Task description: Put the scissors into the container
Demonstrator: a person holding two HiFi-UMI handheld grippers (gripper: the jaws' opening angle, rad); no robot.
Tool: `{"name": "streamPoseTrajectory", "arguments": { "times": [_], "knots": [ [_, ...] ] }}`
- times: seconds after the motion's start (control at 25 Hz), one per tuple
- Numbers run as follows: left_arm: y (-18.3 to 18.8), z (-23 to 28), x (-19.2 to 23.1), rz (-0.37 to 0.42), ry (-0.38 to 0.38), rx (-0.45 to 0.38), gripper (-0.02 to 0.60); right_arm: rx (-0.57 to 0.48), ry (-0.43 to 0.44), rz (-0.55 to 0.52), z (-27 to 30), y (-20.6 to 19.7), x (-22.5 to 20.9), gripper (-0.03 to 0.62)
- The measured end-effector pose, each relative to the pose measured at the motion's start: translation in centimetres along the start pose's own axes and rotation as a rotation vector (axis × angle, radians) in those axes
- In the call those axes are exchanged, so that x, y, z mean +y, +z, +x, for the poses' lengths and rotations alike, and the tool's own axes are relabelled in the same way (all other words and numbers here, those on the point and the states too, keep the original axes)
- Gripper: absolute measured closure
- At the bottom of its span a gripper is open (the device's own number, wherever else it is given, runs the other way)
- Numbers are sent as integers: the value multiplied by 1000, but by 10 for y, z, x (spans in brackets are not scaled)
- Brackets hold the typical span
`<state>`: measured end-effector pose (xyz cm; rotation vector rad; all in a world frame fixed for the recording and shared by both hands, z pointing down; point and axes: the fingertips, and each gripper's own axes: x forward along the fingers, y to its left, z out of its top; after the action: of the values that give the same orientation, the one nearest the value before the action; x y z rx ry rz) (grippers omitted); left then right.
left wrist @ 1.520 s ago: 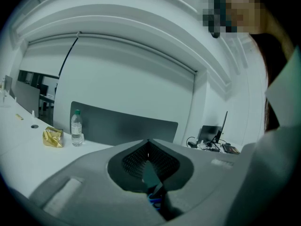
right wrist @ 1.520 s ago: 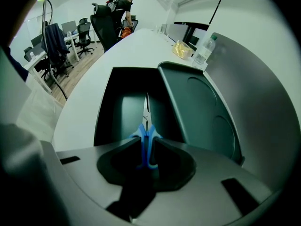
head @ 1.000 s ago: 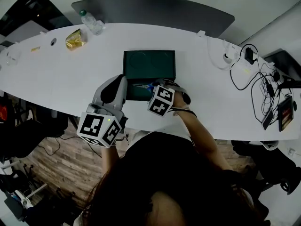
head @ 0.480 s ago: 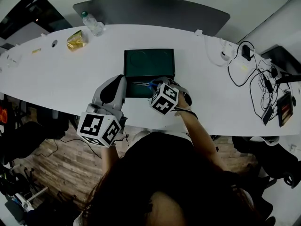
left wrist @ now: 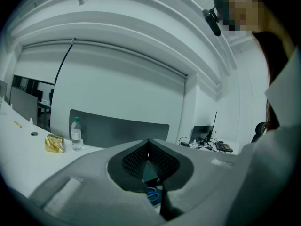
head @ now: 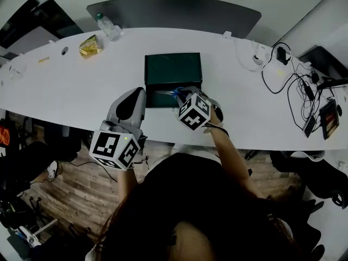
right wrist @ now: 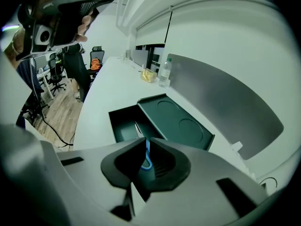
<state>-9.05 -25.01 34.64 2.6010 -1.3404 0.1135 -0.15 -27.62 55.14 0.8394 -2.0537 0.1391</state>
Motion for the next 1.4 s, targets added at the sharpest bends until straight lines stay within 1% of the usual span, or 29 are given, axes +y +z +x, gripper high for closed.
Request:
{"name": "streamPoseTrajectory", "arguments": {
  "times": [0.16,0.32,0.48,0.84,0.92,1.08,1.16,1.4],
  "knots": [
    [0,-9,-3,0,-8,-1,571,-19,-33,33,-10,3,0,572],
    [0,-18,-7,2,-16,-2,571,-62,-65,68,-23,10,-1,580],
    [1,-26,-11,3,-24,-6,571,-106,-98,76,-36,19,1,583],
    [1,-45,-24,10,-36,-12,571,-182,-138,89,-69,31,11,585],
    [1,-49,-26,16,-37,-13,571,-209,-155,97,-79,36,13,585],
    [1,-56,-31,25,-40,-13,571,-301,-226,136,-106,51,11,585],
    [2,-60,-34,29,-44,-15,571,-338,-247,154,-117,56,11,585],
    [3,-73,-42,39,-57,-20,571,-391,-278,189,-141,60,20,585]
  ]
}}
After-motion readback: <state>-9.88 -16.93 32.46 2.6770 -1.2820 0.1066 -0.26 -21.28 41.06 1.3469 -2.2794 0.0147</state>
